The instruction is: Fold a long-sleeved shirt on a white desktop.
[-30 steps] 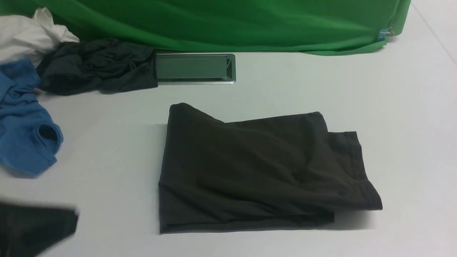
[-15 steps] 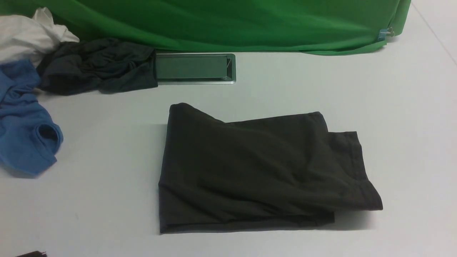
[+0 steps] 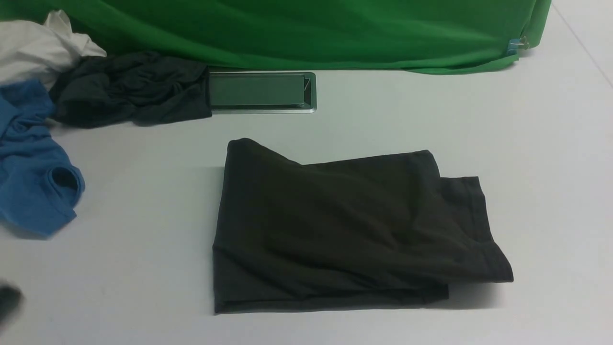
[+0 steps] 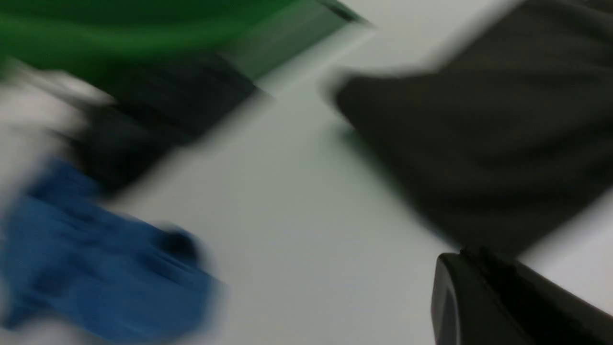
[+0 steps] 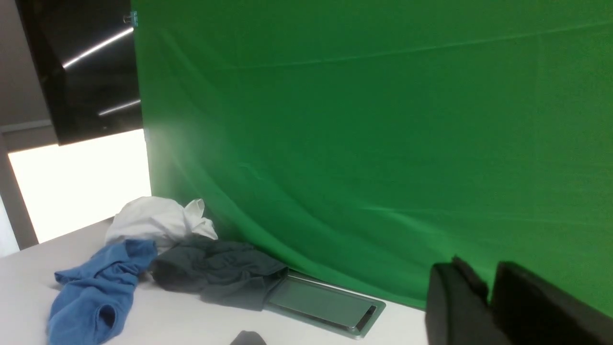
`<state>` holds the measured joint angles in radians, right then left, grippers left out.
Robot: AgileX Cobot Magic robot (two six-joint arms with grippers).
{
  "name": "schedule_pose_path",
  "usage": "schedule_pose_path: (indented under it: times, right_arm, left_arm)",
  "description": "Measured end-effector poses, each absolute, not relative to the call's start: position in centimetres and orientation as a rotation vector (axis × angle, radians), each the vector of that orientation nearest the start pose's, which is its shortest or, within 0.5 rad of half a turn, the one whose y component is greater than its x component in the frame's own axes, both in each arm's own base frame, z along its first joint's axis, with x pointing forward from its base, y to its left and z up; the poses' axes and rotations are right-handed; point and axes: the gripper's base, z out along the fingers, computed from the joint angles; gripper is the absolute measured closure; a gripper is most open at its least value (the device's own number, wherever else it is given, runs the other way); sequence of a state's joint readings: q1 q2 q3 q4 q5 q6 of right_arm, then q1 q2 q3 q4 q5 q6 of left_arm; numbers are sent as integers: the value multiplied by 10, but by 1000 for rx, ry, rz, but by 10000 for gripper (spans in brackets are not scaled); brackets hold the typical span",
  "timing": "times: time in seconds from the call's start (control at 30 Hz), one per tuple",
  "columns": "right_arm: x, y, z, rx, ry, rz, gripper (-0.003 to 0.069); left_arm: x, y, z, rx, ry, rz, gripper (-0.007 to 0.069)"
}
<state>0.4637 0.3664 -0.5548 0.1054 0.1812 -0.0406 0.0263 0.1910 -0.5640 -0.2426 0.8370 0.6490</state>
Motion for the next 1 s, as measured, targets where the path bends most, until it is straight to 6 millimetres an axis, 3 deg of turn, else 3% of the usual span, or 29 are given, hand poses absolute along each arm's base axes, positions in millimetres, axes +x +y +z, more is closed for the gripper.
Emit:
schedule_pose_path:
  times: [0.07, 0.23, 0.27, 0.3, 0.33, 0.47, 1.0]
  right_arm:
    - [67, 36, 358, -312, 1458, 441, 501]
    - [67, 36, 358, -312, 1458, 441, 491]
    - [67, 36, 358, -312, 1458, 441, 488]
    - [67, 36, 358, -312, 1458, 441, 488]
    - [67, 36, 358, -312, 1458, 441, 485]
    - [67, 36, 358, -312, 1459, 441, 476]
    - [67, 36, 357, -313, 1463, 440, 440]
  left_arm:
    - [35, -12, 314, 521, 1785, 221, 604]
    - [44, -5, 287, 335, 1615, 254, 604]
    - [44, -4, 266, 265, 1591, 217, 604]
    - [46, -3, 259, 261, 1602, 212, 604]
    - [48, -3, 237, 220, 1629, 183, 604]
    - [55, -2, 186, 141, 1783, 104, 604]
    - [55, -4, 188, 158, 1735, 79, 604]
